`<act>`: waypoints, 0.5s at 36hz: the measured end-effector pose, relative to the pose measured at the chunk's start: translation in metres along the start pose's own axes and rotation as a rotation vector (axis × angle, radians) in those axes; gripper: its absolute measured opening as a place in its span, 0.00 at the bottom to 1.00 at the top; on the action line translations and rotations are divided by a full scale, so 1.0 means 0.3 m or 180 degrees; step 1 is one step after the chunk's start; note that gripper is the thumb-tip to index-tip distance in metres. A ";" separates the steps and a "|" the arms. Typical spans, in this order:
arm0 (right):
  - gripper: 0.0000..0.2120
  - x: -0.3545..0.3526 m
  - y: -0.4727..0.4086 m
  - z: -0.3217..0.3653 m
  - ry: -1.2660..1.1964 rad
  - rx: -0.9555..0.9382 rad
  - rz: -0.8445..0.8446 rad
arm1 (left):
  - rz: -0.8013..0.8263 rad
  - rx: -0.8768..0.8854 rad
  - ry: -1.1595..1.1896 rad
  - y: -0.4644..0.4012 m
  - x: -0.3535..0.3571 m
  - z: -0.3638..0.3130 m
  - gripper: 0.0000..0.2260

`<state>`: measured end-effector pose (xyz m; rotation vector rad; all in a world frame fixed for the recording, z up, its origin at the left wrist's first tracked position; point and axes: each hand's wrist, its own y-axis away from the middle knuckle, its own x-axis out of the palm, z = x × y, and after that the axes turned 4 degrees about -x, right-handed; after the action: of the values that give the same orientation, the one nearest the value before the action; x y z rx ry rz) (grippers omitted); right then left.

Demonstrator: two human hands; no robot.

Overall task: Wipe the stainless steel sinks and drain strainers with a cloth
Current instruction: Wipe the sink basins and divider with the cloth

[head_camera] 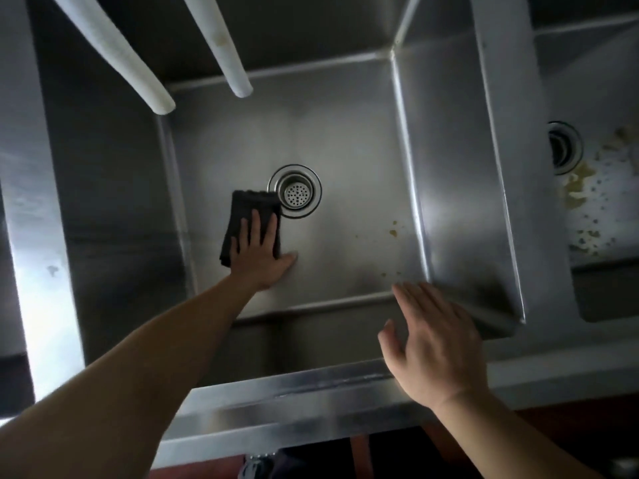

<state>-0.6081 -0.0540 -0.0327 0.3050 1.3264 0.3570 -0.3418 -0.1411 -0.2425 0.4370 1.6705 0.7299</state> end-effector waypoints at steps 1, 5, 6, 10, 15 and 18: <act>0.27 -0.002 -0.001 0.000 0.0006 0.0005 0.0014 | 0.0164 0.0146 -0.0134 0.040 0.016 0.018 0.43; 0.26 -0.002 -0.002 -0.001 0.0018 -0.0006 0.0001 | 0.0774 0.1199 -0.1119 0.149 0.039 0.133 0.39; 0.26 0.000 -0.003 -0.003 0.0029 -0.0021 0.0002 | 0.0905 0.1439 -0.1326 0.156 0.033 0.156 0.36; 0.29 0.000 -0.003 -0.005 0.0056 0.0006 0.0053 | 0.0902 0.1969 -0.1679 0.110 -0.040 0.184 0.30; 0.30 -0.001 -0.005 -0.007 0.0072 -0.0027 0.0040 | 0.0491 0.1964 -0.1854 0.136 -0.001 0.203 0.33; 0.29 0.006 -0.004 -0.012 0.0081 -0.0029 0.0044 | 0.0352 0.1891 -0.1634 0.149 0.025 0.175 0.32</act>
<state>-0.6110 -0.0544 -0.0355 0.3031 1.3480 0.3795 -0.2973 -0.0915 -0.2232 1.0470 1.3499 0.1509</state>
